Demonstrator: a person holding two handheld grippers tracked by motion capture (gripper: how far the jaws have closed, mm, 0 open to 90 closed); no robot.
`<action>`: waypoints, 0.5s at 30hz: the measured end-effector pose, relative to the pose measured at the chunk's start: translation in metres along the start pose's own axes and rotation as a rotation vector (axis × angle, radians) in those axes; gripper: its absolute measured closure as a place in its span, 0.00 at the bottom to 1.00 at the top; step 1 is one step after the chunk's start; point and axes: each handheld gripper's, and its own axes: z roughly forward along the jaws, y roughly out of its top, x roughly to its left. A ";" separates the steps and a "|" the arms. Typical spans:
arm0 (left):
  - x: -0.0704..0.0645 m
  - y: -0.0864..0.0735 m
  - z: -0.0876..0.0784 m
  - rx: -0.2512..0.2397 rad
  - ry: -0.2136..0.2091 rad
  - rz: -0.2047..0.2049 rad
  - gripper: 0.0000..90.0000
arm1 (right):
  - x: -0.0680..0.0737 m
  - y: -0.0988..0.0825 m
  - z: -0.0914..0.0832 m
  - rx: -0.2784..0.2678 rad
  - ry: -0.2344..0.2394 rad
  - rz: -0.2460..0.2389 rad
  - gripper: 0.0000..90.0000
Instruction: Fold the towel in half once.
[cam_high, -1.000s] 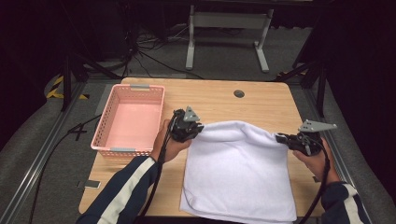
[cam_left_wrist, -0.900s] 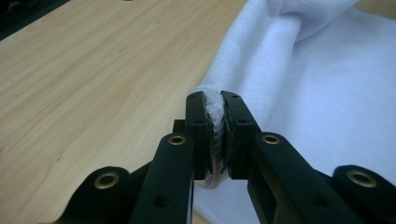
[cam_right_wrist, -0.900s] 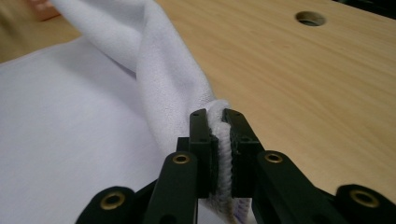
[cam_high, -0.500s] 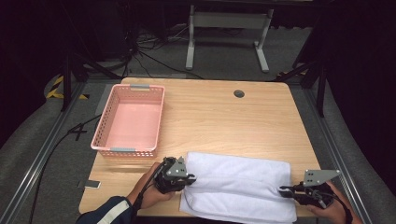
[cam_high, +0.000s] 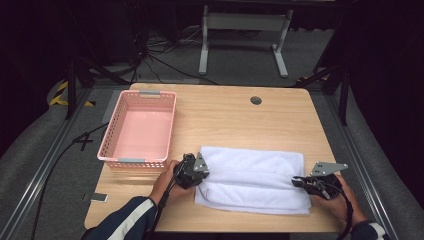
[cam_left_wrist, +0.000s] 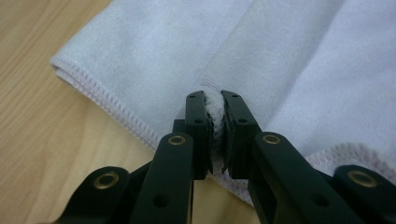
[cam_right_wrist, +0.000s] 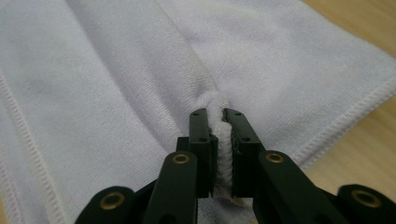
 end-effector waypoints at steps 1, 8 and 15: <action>0.000 0.000 0.000 0.000 0.000 0.000 0.91 | -0.005 0.003 0.003 -0.003 -0.012 0.005 0.91; 0.015 0.011 0.015 -0.035 0.066 -0.020 0.92 | -0.029 0.016 0.017 -0.020 -0.071 0.056 0.91; 0.001 0.015 -0.018 -0.140 0.069 0.053 0.92 | -0.024 0.012 -0.016 -0.128 -0.041 0.053 0.90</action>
